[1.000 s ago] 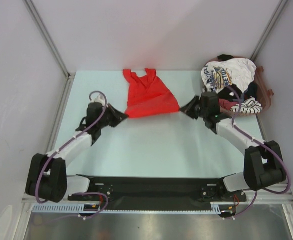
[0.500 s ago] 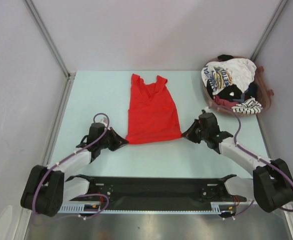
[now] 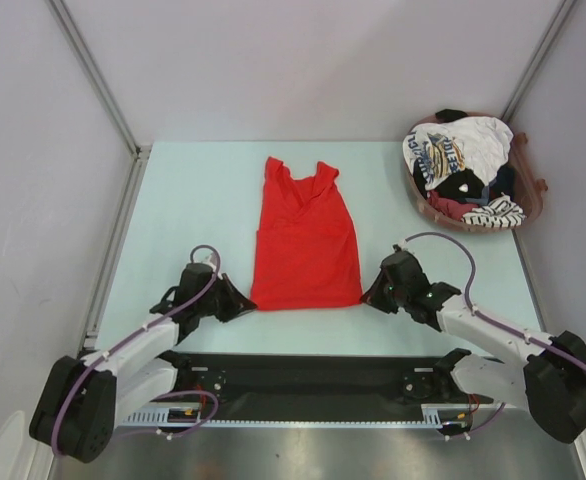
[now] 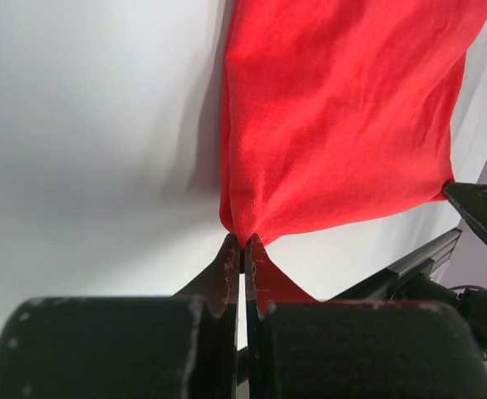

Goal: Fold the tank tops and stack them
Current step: Fold the tank top

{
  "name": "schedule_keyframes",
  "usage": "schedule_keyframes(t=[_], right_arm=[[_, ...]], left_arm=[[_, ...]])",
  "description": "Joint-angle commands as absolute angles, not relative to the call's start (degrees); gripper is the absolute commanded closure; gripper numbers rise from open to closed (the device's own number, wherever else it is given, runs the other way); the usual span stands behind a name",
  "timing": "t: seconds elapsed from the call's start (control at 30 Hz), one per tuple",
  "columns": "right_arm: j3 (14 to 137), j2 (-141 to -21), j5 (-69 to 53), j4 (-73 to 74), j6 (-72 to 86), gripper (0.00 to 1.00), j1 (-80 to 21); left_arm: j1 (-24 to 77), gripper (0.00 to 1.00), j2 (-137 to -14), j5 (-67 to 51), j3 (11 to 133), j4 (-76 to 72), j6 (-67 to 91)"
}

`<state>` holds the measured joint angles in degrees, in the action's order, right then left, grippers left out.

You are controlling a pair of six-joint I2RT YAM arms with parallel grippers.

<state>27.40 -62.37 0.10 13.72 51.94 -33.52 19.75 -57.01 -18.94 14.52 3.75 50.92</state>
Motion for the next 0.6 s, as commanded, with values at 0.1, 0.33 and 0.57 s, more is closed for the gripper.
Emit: schedule_keyframes(t=[0.1,0.33,0.57], right_arm=[[25.7,-56.3,8.3,21.3,58.2,1.00,-40.9],[24.9,-49.6,15.5,29.1,66.3,1.00,-50.4],[31.8,-45.6,21.1,37.6,63.6,1.00,-50.6]], left_arm=[[23.1,1.00,-47.7,-16.6,12.0,10.4,51.6],[25.2,1.00,-38.4,-14.9,11.9,18.4,53.1],[25.2,1.00,-35.1,-12.6,18.8,26.8,51.2]])
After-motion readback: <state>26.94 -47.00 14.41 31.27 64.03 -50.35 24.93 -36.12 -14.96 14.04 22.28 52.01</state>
